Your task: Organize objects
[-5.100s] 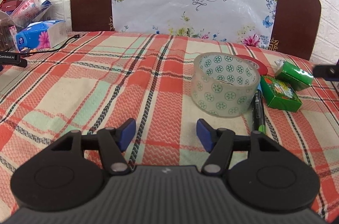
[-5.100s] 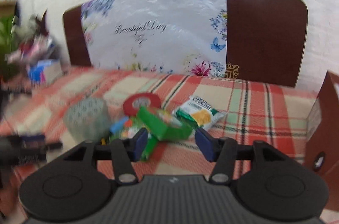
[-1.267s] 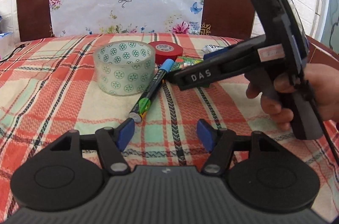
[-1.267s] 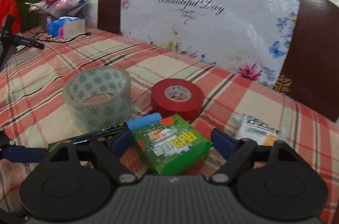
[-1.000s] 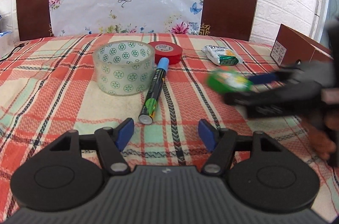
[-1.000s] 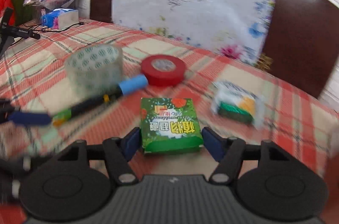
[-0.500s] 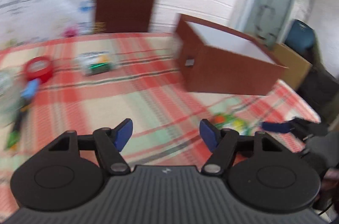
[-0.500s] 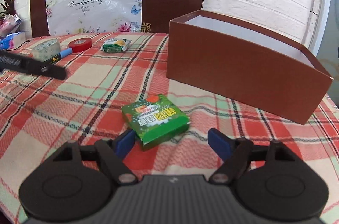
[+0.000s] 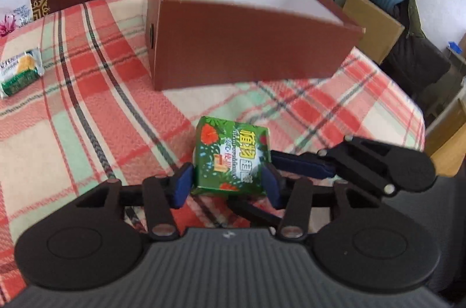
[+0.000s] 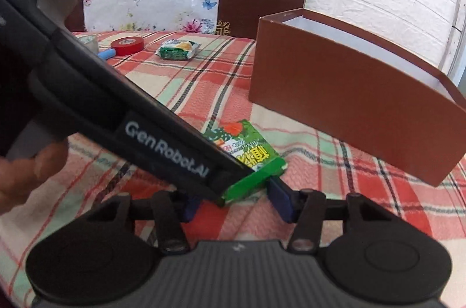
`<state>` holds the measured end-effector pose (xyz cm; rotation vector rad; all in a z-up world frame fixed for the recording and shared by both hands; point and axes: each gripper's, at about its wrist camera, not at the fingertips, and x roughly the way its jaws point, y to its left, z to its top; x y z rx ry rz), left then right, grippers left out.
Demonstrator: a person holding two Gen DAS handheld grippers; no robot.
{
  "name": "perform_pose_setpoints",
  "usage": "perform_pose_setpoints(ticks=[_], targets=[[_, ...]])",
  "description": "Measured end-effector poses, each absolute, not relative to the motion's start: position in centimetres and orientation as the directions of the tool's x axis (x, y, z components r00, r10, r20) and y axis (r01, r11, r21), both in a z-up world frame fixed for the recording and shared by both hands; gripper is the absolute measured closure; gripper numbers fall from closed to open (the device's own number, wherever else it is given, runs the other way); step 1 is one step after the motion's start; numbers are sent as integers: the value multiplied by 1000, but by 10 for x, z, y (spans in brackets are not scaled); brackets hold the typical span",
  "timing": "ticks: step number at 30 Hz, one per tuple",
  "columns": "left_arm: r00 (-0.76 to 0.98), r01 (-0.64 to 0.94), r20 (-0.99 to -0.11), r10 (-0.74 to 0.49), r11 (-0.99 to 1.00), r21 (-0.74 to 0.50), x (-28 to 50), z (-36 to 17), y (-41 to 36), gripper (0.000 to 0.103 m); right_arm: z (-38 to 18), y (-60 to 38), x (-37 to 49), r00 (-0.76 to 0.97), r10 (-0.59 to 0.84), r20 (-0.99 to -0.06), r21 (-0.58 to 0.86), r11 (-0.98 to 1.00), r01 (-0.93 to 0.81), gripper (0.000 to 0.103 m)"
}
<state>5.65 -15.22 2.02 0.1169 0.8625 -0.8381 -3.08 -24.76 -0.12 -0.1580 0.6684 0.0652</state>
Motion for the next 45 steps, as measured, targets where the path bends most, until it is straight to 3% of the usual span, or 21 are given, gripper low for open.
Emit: perform_pose_setpoints(ticks=[2,7,11,16,19,22,28,35,45], targets=[[389,709,-656,-647,665,-235,56,49,-152,52,11,-253,-34,817,6,-577,-103,991,-80,56],[444,766,-525,-726,611,-198,69,106,-186,52,62,-271,-46,942,-84,-326,-168,985,29,56],[450,787,-497,-742,593,-173,94,114,-235,52,79,-302,-20,949,-188,-252,-197,970,139,56],[425,795,-515,-745,579,-181,119,103,-288,52,77,-345,15,924,-271,-271,-179,957,228,54],[458,774,-555,-695,619,-136,127,88,-310,47,65,-368,39,902,-298,-313,-165,952,258,43],[514,727,-587,-626,681,-88,132,78,-309,47,51,-382,47,870,-349,-349,-142,937,319,46],[618,673,-556,-556,740,7,116,97,-282,43,46,-375,11,887,-355,-296,-21,931,365,46],[644,627,-572,-508,779,14,91,105,-251,43,44,-360,-29,886,-386,-256,64,908,414,43],[684,534,-601,-412,845,28,68,92,-195,42,26,-348,-40,862,-265,-433,211,899,383,43]])
